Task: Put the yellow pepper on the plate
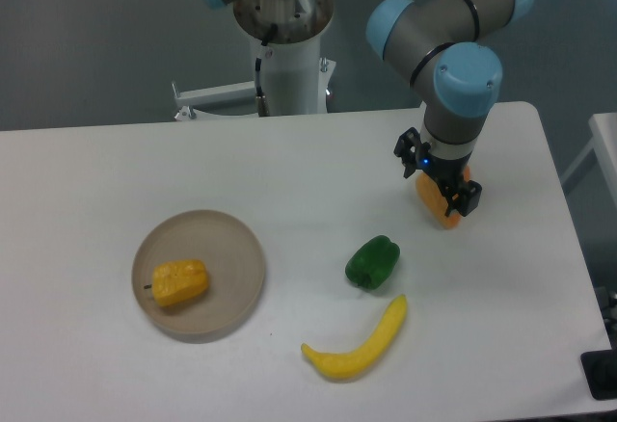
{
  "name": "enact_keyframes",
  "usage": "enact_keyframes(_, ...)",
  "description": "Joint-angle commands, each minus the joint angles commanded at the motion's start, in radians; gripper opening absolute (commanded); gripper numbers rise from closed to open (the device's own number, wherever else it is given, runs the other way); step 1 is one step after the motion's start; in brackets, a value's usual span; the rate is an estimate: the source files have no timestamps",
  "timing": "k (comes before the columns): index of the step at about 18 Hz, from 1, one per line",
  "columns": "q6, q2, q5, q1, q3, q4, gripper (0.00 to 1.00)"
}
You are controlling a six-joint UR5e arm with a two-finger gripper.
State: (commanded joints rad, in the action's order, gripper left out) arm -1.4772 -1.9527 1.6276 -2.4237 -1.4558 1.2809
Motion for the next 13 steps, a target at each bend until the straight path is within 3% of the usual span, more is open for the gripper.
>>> enact_keyframes(13,0.002,-0.012,-0.02,0.008,-0.003,-0.012,1.0)
